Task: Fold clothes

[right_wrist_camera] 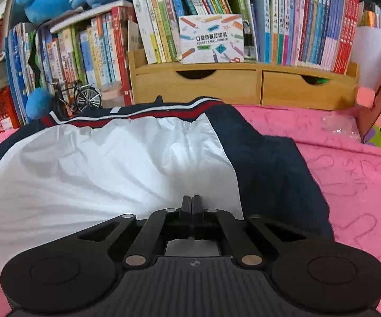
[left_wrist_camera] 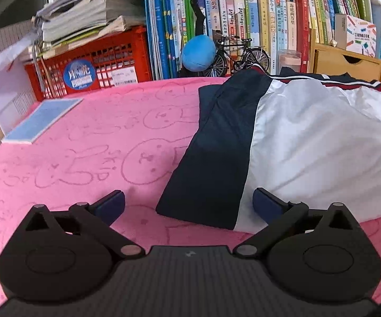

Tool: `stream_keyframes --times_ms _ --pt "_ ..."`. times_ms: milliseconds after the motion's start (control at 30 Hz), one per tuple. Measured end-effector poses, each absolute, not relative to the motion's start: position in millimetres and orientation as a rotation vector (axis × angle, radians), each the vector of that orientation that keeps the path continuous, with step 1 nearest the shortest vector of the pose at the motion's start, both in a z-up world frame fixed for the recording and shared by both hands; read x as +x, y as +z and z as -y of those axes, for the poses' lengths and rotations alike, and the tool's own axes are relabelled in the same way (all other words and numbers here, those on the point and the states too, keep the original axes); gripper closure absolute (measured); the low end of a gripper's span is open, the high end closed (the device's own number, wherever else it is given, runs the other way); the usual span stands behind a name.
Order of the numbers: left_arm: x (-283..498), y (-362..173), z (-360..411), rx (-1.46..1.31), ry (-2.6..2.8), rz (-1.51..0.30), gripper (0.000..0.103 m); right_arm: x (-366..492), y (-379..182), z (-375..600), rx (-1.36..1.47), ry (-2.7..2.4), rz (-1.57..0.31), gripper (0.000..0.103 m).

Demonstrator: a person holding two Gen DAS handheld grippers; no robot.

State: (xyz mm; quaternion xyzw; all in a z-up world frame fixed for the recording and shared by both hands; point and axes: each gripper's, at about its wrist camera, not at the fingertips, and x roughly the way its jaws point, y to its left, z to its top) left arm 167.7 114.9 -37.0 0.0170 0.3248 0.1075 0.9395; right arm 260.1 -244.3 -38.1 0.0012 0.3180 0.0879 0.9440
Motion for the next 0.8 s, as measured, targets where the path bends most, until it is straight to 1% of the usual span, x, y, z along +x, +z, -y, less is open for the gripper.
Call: stream_keyframes --times_ms 33,100,200,300,367,400,433,467,500,567,600,633,667,700,733,767,800 --pt "165.6 -30.4 -114.5 0.019 0.221 -0.657 0.009 260.1 -38.8 242.3 0.002 0.174 -0.646 0.103" --pt "161.6 -16.6 -113.3 -0.016 0.221 -0.640 0.020 258.4 -38.3 238.6 -0.012 0.170 -0.644 0.103" --pt "168.2 17.5 -91.4 -0.058 0.066 -0.560 0.020 263.8 -38.1 238.7 -0.005 0.179 -0.648 0.102" --pt "198.2 32.1 -47.8 0.035 -0.082 -0.542 0.021 260.2 -37.0 236.0 -0.027 0.183 -0.646 0.100" --pt "224.6 33.3 -16.4 0.110 -0.150 -0.561 0.031 259.2 -37.2 232.2 -0.056 0.178 -0.643 0.099" --pt "239.8 26.5 -7.4 0.141 -0.149 -0.596 0.042 258.8 -37.3 230.7 -0.067 0.176 -0.641 0.099" --pt "253.7 16.9 -5.3 0.164 -0.126 -0.637 0.050 258.5 -37.3 229.2 -0.078 0.174 -0.639 0.099" --pt "267.7 7.4 -3.2 0.187 -0.102 -0.677 0.053 258.2 -37.4 227.9 -0.088 0.172 -0.637 0.099" --pt "279.8 -1.2 -2.8 0.209 -0.079 -0.710 0.052 258.5 -37.6 228.0 -0.088 0.173 -0.636 0.099" --pt "281.6 -5.5 -21.1 0.239 -0.037 -0.678 0.048 259.4 -37.8 231.2 -0.071 0.185 -0.638 0.098" --pt "282.3 -7.4 -30.9 0.252 -0.016 -0.664 0.040 260.1 -37.8 233.3 -0.059 0.194 -0.639 0.098" --pt "281.6 -7.2 -44.4 0.251 0.008 -0.660 0.026 260.8 -37.9 235.4 -0.047 0.204 -0.641 0.098" --pt "281.3 -7.5 -58.1 0.252 0.040 -0.660 0.025 261.5 -38.0 237.6 -0.034 0.215 -0.643 0.098" --pt "284.2 -10.6 -73.2 0.268 0.126 -0.680 0.029 262.2 -38.0 239.6 -0.022 0.225 -0.645 0.098" --pt "286.4 -13.9 -89.3 0.274 0.203 -0.697 0.027 262.6 -37.9 240.7 -0.017 0.228 -0.646 0.098" --pt "283.8 -18.4 -111.4 0.219 0.221 -0.697 0.028 263.0 -37.7 241.7 -0.013 0.231 -0.646 0.098" --pt "280.9 -22.8 -132.4 0.160 0.235 -0.695 0.022 262.9 -37.5 241.3 -0.016 0.234 -0.645 0.098"
